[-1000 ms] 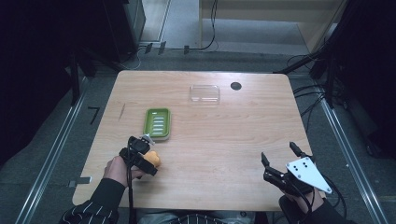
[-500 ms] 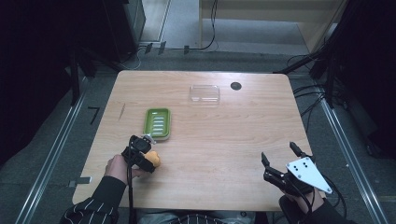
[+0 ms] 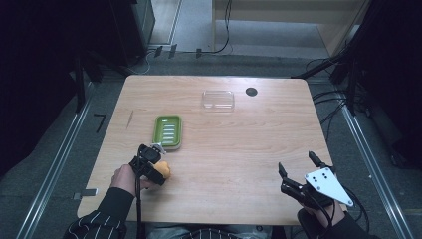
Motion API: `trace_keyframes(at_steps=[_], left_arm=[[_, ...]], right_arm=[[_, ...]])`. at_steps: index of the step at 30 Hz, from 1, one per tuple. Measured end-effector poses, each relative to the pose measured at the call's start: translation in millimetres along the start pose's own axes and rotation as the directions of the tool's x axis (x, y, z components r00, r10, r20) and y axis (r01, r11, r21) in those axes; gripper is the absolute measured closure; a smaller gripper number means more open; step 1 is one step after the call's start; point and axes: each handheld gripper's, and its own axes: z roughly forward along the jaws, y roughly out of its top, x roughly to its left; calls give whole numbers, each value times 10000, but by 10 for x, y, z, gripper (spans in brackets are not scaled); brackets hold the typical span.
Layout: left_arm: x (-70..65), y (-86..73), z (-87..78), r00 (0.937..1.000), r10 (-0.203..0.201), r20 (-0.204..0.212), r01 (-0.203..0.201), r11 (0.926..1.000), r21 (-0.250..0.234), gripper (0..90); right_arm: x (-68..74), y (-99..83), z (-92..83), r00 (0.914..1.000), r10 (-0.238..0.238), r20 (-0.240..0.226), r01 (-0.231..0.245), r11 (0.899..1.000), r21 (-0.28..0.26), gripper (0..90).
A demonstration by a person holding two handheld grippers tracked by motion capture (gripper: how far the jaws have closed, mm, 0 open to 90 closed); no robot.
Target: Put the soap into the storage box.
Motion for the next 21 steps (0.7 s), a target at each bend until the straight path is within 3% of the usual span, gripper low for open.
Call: trace_keyframes(at_steps=[11,21], left_arm=[[-28,78,79,9999,147,-73,-144,9993,352,378],[-34,56,98,9992,364,-171,-360,9991,238,396]], right_arm=[[-1,-1,0,10000,-2,3,2,10000,-4,134],[-3,-1,-3,10000,-4,21,4,10000,-31,134]])
